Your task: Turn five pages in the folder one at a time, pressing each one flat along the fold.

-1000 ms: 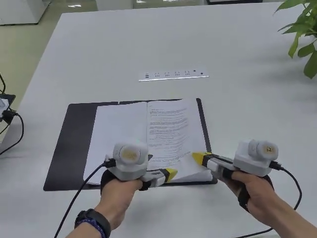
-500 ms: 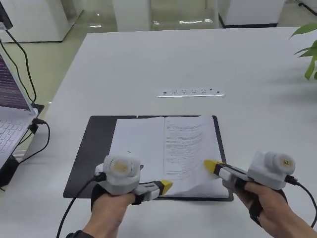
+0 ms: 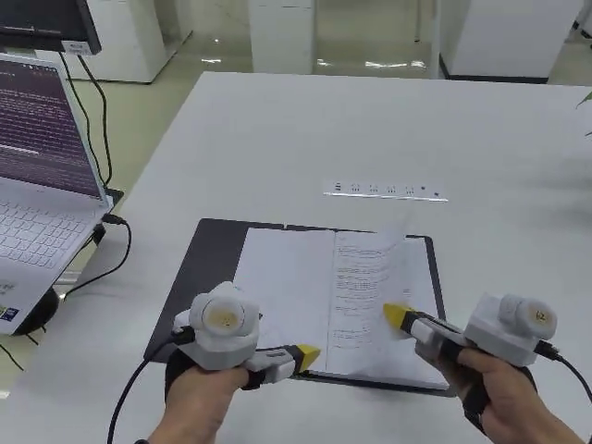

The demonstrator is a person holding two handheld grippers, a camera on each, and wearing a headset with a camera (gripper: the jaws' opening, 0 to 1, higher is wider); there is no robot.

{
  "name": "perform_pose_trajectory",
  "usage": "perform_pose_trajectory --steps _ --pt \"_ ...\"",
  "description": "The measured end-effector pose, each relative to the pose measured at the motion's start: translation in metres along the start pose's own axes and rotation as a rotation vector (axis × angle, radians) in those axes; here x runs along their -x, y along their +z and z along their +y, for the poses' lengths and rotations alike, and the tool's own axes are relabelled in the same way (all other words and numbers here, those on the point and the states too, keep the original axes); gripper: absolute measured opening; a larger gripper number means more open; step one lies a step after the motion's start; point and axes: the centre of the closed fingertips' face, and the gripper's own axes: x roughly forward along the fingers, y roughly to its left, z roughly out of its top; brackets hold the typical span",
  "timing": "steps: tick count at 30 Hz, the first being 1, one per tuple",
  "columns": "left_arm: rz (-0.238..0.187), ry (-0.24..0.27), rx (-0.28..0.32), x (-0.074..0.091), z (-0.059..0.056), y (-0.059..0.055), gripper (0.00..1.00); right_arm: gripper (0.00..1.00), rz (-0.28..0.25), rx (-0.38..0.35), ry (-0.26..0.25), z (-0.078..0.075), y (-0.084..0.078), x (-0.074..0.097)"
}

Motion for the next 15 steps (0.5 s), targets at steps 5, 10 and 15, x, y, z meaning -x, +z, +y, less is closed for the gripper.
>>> perform_pose_trajectory --steps 5,10,15 --pt "-0.017 0.014 0.012 0.012 0.009 -0.001 0.65 0.0 0.009 0.003 0.015 0.016 -0.005 -0.011" --pt "-0.018 0.027 0.006 0.021 0.016 -0.006 0.66 0.0 0.014 0.001 0.025 0.026 -0.009 -0.019" --pt "-0.023 0.033 0.008 0.029 0.02 -0.008 0.67 0.0 0.018 -0.002 0.031 0.034 -0.011 -0.026"
